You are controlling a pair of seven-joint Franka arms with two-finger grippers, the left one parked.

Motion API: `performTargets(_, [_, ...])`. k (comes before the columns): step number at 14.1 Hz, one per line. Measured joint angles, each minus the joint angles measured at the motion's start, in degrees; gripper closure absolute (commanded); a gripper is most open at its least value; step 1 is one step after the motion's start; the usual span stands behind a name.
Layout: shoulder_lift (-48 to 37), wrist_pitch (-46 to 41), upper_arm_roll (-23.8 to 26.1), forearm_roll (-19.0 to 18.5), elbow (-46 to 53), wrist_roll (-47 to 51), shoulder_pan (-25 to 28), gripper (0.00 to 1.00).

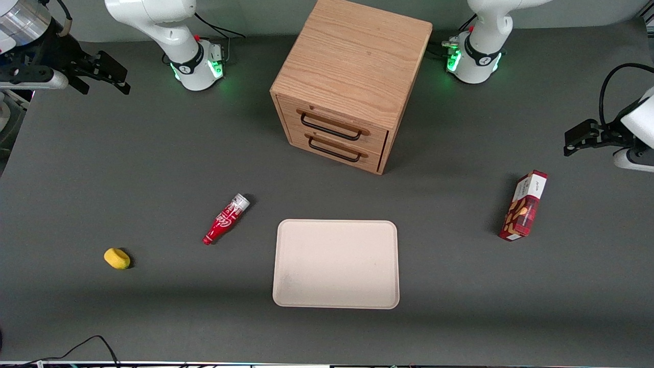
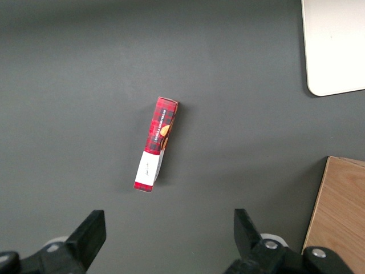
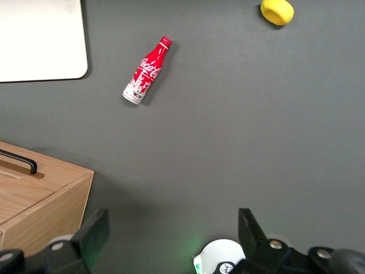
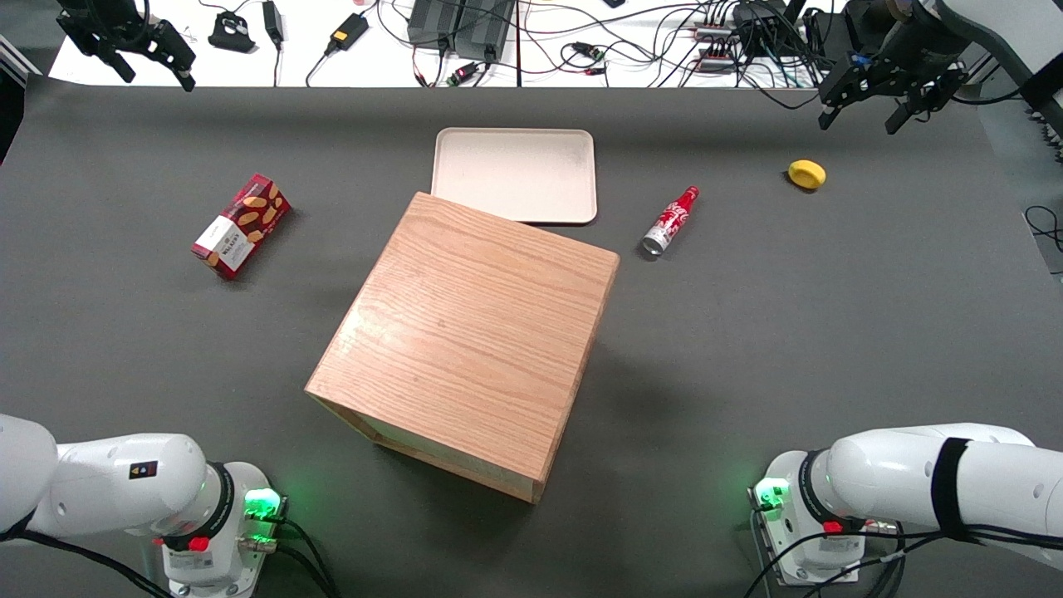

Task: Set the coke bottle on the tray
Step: 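Start moving the right gripper out from its rest pose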

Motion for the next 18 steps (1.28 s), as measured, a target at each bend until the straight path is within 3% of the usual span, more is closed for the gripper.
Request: performTargets(18, [3.65,-1.31,2.06,-0.8,0.57,-0.63,0.11,0.0])
